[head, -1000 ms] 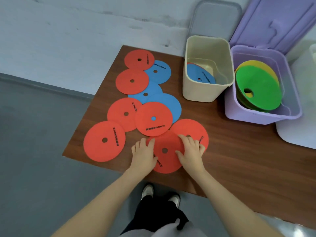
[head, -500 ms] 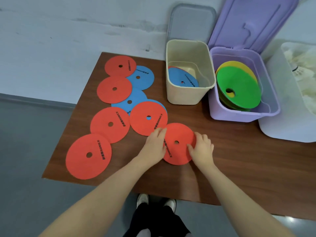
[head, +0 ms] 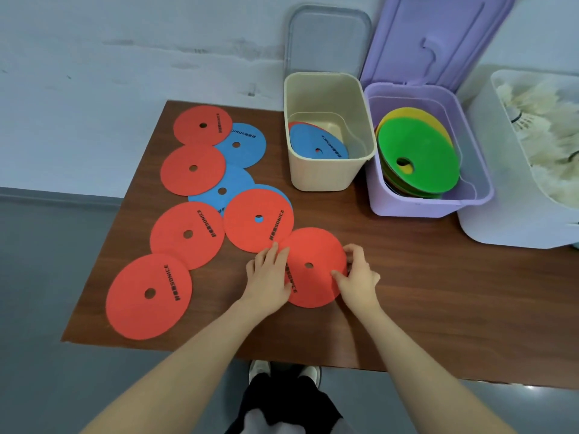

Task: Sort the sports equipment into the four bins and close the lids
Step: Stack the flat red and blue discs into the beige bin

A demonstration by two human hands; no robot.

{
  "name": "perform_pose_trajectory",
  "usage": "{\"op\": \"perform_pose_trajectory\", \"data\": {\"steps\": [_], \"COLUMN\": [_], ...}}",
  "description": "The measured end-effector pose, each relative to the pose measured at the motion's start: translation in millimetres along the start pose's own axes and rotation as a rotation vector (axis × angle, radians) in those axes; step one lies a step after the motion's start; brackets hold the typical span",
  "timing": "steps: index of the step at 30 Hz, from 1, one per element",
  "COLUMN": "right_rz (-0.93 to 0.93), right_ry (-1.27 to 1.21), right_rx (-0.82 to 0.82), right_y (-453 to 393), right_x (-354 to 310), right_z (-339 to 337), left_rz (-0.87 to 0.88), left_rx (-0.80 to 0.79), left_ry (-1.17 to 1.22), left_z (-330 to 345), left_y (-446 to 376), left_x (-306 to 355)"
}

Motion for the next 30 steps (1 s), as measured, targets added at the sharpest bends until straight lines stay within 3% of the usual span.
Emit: {"op": "perform_pose_trajectory", "data": {"steps": [4, 9, 17, 25, 30], "right_rz": [-0.12, -0.206, -0.241, -0.244, -0.277], "right_ry": [-0.06, -0.252, -0.342, -0.226, -0.185], "right_rx": [0.039, 0.07, 0.13, 0.232, 0.169], "right_y": [10, 9, 15, 8, -16], "right_x": [-7, -15, -30, -30, -48], "right_z": [-9, -27, -61, -79, -49], "left_rz": [0.05, 0.157, 0.213, 0.241, 0.208], "left_rx": [0.091, 0.01, -0.006, 0.108, 0.216], "left_ry": [-0.046, -0.004, 0.217, 0.208, 0.159], "left_z": [-9, -9, -13, -32, -63], "left_y": [-9, -20, -19, -15, -21], "left_x": [7, 23, 36, 51, 27]}}
Point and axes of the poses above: each hand's wrist, its own y-axis away from the middle knuckle, its own z-axis out of the palm, x = y × z, the point moved 5 cm from there along -y, towards the middle knuckle, and after that the axes turned 12 degrees about -z, right-handed, at the moved point
